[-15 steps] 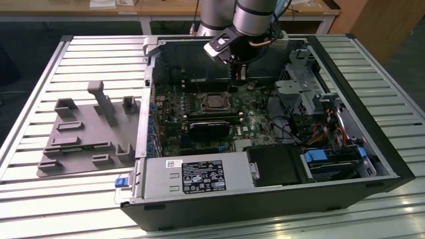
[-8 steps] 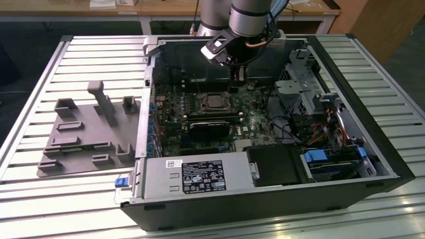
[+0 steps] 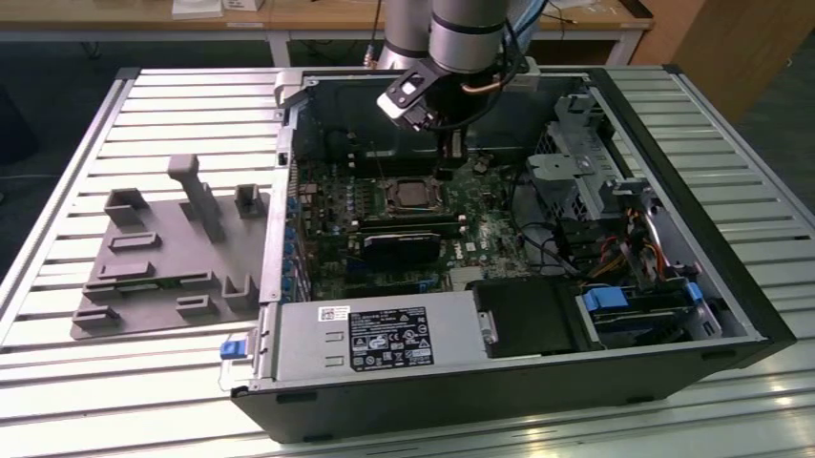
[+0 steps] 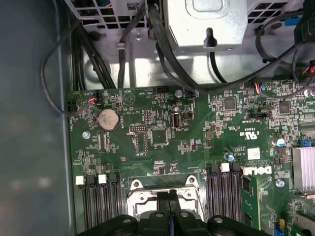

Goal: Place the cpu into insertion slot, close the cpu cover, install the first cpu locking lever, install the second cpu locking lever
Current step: 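Close the cpu cover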

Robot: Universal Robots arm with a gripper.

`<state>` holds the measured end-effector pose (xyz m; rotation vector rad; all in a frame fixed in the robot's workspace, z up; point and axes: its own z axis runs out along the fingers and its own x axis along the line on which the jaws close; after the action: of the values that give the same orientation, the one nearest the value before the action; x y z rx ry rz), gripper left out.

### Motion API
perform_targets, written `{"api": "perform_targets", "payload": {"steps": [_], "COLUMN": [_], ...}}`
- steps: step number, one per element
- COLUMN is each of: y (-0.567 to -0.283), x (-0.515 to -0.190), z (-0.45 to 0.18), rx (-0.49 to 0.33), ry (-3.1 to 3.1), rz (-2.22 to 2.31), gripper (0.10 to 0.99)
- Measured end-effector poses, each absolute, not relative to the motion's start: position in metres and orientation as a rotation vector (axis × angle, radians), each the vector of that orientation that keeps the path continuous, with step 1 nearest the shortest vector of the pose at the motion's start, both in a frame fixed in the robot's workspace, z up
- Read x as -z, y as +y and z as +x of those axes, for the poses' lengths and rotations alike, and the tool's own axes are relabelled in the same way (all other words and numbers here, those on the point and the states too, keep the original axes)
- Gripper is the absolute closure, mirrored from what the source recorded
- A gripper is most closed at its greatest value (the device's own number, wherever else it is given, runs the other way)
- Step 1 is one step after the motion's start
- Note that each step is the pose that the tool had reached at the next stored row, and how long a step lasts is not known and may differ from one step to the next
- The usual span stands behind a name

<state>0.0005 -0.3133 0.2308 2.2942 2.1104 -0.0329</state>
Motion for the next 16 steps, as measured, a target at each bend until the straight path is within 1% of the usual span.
{"api": "perform_targets", "payload": {"steps": [8, 16], "y": [-0.314, -0.314], "x": [-0.228, -0.225], "z": [-0.014, -0.036], "rx": [-0.018, -0.024], "ry": [2.092, 2.085], "rz": [2.269, 2.262], "gripper": [0.984, 0.984]}}
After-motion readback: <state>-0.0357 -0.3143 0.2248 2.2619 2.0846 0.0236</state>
